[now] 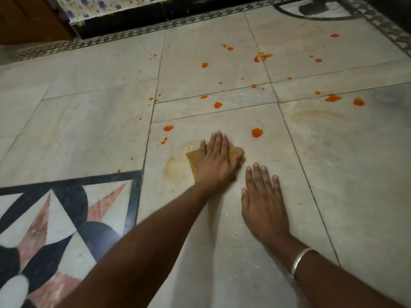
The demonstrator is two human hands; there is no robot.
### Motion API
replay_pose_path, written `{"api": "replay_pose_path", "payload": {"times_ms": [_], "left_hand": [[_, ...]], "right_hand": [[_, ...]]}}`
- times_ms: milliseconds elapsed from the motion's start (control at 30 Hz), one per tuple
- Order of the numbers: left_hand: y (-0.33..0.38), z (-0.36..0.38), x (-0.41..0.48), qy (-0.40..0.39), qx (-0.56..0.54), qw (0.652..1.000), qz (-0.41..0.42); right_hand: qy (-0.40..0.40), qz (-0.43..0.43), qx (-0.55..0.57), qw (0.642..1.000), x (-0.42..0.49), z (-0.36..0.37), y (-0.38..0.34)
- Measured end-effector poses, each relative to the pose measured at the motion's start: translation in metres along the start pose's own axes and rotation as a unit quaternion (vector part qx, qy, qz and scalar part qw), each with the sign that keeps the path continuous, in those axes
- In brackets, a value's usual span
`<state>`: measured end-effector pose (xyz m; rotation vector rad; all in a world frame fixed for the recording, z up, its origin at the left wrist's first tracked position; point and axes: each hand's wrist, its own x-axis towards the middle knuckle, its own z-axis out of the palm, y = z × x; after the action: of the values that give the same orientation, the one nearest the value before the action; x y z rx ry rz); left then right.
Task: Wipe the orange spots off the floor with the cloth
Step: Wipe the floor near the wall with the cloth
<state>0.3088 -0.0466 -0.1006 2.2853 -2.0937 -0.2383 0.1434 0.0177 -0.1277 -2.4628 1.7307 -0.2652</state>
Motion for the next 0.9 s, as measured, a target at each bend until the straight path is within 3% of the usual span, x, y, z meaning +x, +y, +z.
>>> {"api": "replay_pose_path", "payload": {"times_ms": [167,333,567,633,700,800,900], "left_hand": [[-0.061,0.0,0.017,0.014,0.027,0.994,-0.104],[-0.085,-0.011,-0.033,0.026,-0.052,0.98,-0.192],[-0.057,-0.001,-0.09,0.036,-0.044,0.986,-0.157],[-0.059,-0.017,-0.092,0.026,-0.063,0.985,-0.16],[-0.062,-0.042,-0.089,0.066,-0.12,0.978,-0.16],[-0.077,-0.085,-0.088,0.177,-0.29,0.912,-0.23],[-0.092,-0.107,-0.082,0.176,-0.546,0.77,-0.279]], "right_hand": [[-0.01,0.0,0.015,1.0,-0.001,-0.002,0.002],[-0.005,0.005,0.021,1.0,-0.001,-0.003,0.002],[-0.027,0.025,0.017,0.999,0.003,-0.008,-0.005],[-0.032,0.02,0.022,0.999,0.006,-0.014,-0.015],[-0.029,0.017,0.035,0.999,0.011,-0.02,-0.026],[-0.034,0.011,0.071,0.997,0.021,-0.033,-0.041],[-0.051,0.007,0.075,0.996,0.023,-0.04,-0.043]]}}
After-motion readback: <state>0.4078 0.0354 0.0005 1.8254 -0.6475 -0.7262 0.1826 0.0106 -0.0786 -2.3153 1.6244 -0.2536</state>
